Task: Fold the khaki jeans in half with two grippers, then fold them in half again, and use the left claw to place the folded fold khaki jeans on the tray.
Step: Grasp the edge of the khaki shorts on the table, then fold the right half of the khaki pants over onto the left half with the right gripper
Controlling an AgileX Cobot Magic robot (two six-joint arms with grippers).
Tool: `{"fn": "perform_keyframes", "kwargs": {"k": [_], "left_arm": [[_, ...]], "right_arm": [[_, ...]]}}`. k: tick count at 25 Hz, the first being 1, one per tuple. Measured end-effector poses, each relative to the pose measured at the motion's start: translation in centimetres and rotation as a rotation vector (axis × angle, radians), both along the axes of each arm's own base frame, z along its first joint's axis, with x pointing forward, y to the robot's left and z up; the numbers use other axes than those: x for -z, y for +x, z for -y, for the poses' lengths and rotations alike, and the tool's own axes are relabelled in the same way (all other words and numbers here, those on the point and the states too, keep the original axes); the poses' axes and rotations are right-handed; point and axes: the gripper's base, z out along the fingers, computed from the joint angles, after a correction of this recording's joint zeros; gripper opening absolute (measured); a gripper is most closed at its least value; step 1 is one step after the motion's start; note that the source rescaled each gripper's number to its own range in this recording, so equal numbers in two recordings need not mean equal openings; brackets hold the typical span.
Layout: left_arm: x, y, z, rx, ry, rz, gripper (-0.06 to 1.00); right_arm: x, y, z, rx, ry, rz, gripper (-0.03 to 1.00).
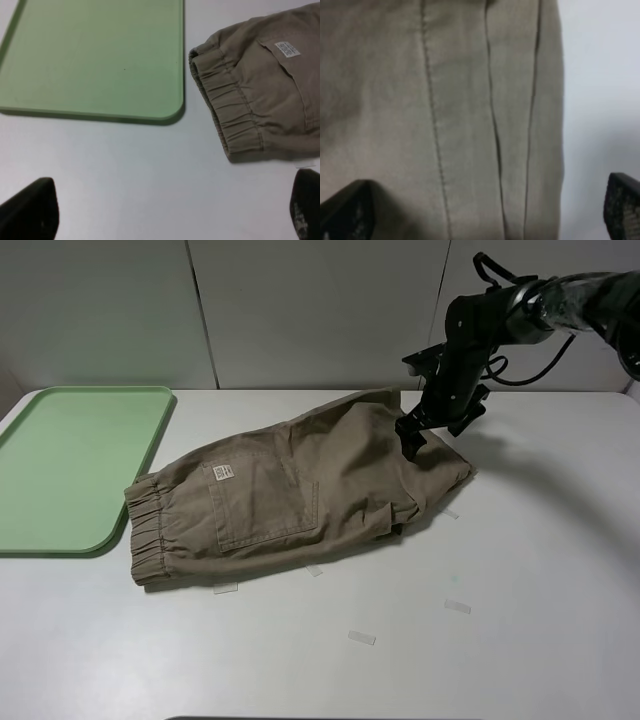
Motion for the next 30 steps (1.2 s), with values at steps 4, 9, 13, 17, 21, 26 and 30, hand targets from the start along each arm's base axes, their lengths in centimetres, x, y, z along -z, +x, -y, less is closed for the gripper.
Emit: {"fn": "perform_keyframes", "kwargs": {"k": [4, 9, 13, 17, 21, 26, 30], "left_arm": [[0.0, 0.0, 0.0, 0.000, 0.000, 0.000, 0.91], [0.0, 0.0, 0.0, 0.000, 0.000, 0.000, 0.91], [0.0, 0.0, 0.0, 0.000, 0.000, 0.000, 0.91], [0.0, 0.0, 0.0, 0.000, 0.000, 0.000, 0.91], [0.0, 0.0, 0.0, 0.000, 0.000, 0.000, 0.91], [0.0, 0.0, 0.0, 0.000, 0.000, 0.000, 0.91], [0.0, 0.0, 0.0, 0.000, 0.000, 0.000, 0.91]], "right_arm": [[0.1, 0.1, 0.0, -0.002, 0.005, -0.003, 0.96], [0.3, -0.1, -0.4, 0.010, 0.032, -0.017, 0.48], [0.3, 0.1, -0.2, 0.005, 0.017, -0.011, 0.05], [0.1, 0.0, -0.1, 0.014, 0.016, -0.018, 0.02], [-1.4, -0.4, 0.1, 0.027, 0.008, -0.038, 0.02], [-6.3, -1.2, 0.7, 0.020, -0.032, -0.006, 0.02], [-10.1, -1.9, 1.4, 0.004, -0.090, 0.053, 0.02]]}}
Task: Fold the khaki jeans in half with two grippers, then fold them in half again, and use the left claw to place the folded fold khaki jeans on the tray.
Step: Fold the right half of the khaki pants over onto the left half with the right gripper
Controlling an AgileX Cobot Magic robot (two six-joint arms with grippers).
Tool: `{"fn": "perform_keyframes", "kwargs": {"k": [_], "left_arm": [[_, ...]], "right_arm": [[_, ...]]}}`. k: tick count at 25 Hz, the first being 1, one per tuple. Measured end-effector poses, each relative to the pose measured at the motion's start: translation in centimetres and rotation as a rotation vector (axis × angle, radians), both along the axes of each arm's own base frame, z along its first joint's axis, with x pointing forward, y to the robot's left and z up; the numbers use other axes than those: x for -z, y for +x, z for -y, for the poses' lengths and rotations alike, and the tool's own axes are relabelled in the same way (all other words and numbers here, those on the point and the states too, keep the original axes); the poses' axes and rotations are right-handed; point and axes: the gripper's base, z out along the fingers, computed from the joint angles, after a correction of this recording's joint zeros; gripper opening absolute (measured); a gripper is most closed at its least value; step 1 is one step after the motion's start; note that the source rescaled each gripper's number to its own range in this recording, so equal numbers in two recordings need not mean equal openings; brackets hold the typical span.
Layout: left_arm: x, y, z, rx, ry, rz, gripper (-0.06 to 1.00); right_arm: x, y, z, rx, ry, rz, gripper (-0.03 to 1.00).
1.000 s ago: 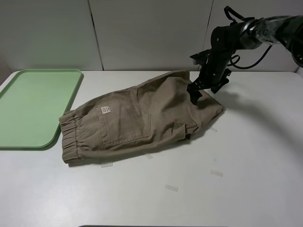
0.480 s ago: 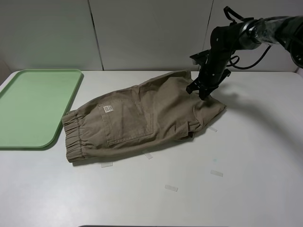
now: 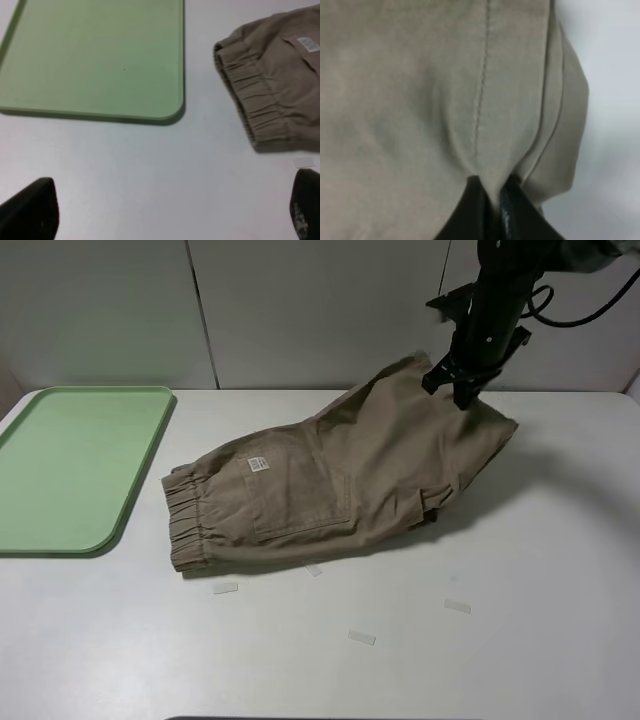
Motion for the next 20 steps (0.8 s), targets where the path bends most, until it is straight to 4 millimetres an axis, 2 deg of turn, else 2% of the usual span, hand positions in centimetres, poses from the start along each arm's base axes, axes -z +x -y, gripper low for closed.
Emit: {"fn": "perform_keyframes", "kwargs": {"k": [8, 16, 20], "left_arm": [[0.0, 0.0, 0.0, 0.000, 0.000, 0.000, 0.91], [0.0, 0.0, 0.0, 0.000, 0.000, 0.000, 0.91], [0.0, 0.0, 0.0, 0.000, 0.000, 0.000, 0.91]], "right_arm": [[-5.5, -1.3, 2.3, 0.000, -0.189, 0.099, 0.02], [-7.8, -1.6, 6.2, 0.096, -0.249, 0.103, 0.02], [-8.8, -1.6, 6.7, 0.119, -0.255, 0.108, 0.02]]}}
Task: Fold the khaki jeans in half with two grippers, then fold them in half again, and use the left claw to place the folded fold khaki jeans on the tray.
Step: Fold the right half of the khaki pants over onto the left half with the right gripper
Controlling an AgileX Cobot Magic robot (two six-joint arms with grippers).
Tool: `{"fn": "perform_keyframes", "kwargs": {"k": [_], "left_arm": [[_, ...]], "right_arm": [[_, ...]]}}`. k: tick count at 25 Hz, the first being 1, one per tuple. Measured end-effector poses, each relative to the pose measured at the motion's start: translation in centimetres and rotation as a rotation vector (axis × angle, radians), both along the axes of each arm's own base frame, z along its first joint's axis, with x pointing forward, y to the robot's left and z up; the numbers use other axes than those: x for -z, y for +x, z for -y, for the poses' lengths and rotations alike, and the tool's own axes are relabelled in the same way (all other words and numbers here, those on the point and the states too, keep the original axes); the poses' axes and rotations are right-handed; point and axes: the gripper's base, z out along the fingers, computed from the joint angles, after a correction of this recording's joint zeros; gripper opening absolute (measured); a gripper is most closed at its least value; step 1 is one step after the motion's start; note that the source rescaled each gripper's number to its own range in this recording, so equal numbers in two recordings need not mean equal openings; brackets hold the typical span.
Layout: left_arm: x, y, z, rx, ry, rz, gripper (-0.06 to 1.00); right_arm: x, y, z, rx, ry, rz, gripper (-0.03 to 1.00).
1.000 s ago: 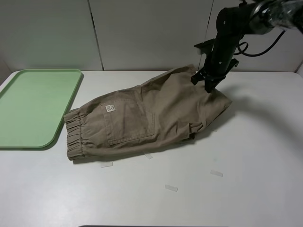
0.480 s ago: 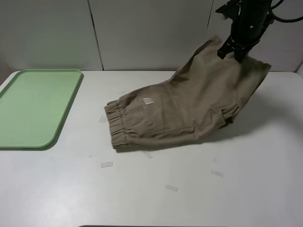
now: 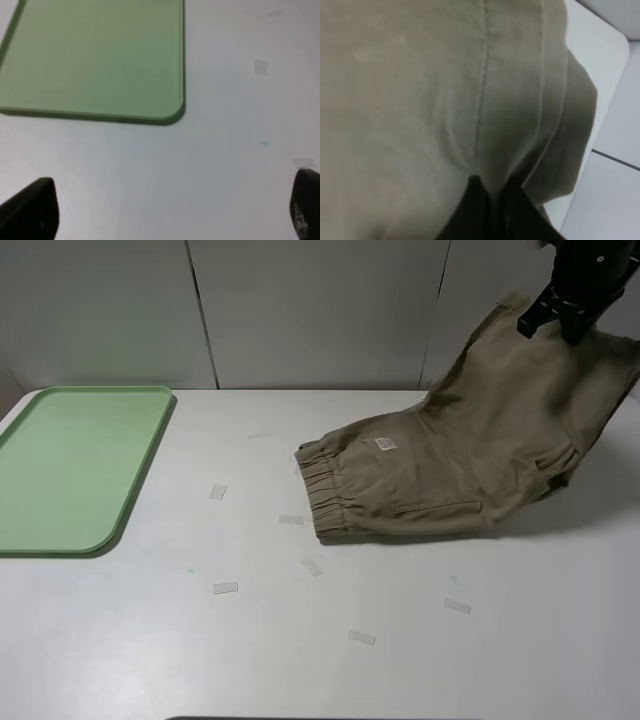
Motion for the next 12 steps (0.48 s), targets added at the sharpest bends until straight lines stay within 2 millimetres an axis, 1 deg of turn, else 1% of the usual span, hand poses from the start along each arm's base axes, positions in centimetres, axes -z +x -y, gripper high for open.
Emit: {"fn": "perform_keyframes", "kwargs": {"k": [3, 6, 9, 12], "left_arm": [[0.0, 0.0, 0.0, 0.000, 0.000, 0.000, 0.91], [0.0, 0.0, 0.0, 0.000, 0.000, 0.000, 0.91], [0.0, 0.0, 0.0, 0.000, 0.000, 0.000, 0.91], [0.0, 0.0, 0.0, 0.000, 0.000, 0.000, 0.91]], "right_arm": [[-0.1, -0.1, -0.9, -0.010, 0.017, -0.001, 0.02], [0.0, -0.3, -2.4, -0.012, 0.037, 0.007, 0.02], [0.0, -0.7, -4.8, -0.028, 0.053, 0.018, 0.02], [0.0, -1.4, -8.1, -0.069, 0.082, 0.022, 0.02]]}}
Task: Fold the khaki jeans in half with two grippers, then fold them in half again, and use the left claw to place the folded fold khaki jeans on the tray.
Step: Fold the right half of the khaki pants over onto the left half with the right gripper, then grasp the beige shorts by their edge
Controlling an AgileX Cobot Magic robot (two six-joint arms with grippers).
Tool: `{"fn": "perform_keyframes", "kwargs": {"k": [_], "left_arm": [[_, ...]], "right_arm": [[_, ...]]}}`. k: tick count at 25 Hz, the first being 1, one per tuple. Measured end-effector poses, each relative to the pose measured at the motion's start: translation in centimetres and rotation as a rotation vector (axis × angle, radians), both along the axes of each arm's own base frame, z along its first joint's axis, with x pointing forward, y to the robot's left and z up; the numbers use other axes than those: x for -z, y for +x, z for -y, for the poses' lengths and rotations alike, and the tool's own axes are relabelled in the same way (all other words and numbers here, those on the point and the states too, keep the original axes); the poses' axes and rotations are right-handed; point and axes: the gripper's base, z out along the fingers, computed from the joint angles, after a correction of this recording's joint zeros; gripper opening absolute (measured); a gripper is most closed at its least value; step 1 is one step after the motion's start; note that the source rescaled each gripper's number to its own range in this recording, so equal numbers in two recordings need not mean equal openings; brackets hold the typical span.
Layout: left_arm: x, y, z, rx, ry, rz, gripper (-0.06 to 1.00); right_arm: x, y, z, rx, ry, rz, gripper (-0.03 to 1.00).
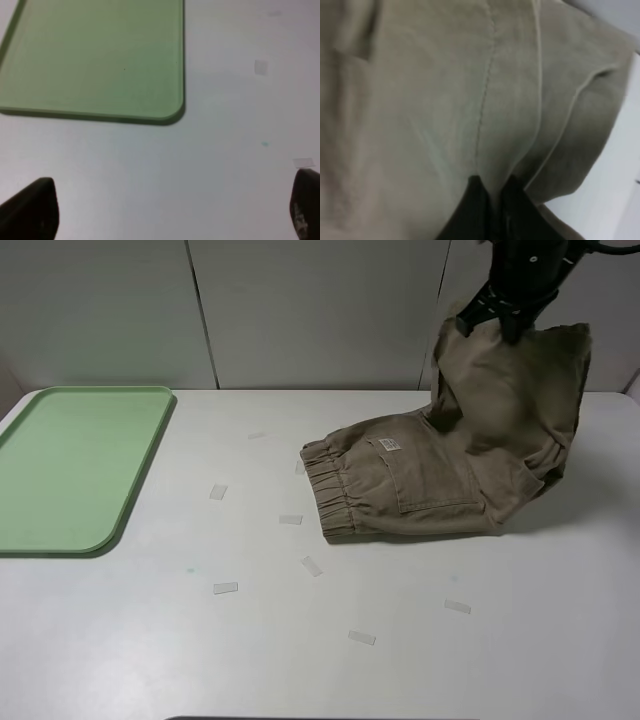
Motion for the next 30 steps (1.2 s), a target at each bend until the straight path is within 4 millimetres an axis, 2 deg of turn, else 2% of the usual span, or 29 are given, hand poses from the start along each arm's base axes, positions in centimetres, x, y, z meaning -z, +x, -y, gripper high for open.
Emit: {"fn": "perform_keyframes", "kwargs": {"k": [6, 10, 13, 17, 19, 20, 22, 24, 26, 30], "left_arm": [[0.0, 0.0, 0.0, 0.000, 0.000, 0.000, 0.91], [0.0, 0.0, 0.0, 0.000, 0.000, 0.000, 0.91], [0.0, 0.0, 0.0, 0.000, 0.000, 0.000, 0.91], [0.0, 0.0, 0.0, 0.000, 0.001, 0.000, 0.91], [0.0, 0.0, 0.0, 0.000, 0.001, 0.000, 0.91], [0.0, 0.0, 0.0, 0.000, 0.001, 0.000, 0.91], [0.0, 0.0, 0.0, 0.000, 0.001, 0.000, 0.91], [0.0, 0.0, 0.0, 0.000, 0.001, 0.000, 0.91], [0.0, 0.0, 0.0, 0.000, 0.001, 0.000, 0.91], [0.0, 0.0, 0.0, 0.000, 0.001, 0.000, 0.91]], "right_arm": [[0.4, -2.6, -7.0, -0.048, 0.162, -0.041, 0.02], [0.8, -4.8, -10.9, -0.091, 0.265, -0.105, 0.02], [2.0, -6.1, -12.3, -0.115, 0.272, -0.163, 0.02], [4.2, -7.1, -12.4, -0.090, 0.252, -0.232, 0.04], [4.6, -7.3, -12.3, -0.060, 0.251, -0.244, 0.14], [4.7, -7.4, -12.3, -0.048, 0.252, -0.245, 0.27], [4.7, -7.4, -12.3, -0.037, 0.258, -0.246, 0.64], [4.7, -7.4, -12.3, -0.018, 0.267, -0.244, 0.88], [4.7, -7.4, -12.4, -0.011, 0.269, -0.243, 0.95], [4.7, -7.4, -12.3, -0.010, 0.271, -0.242, 1.00]]}}
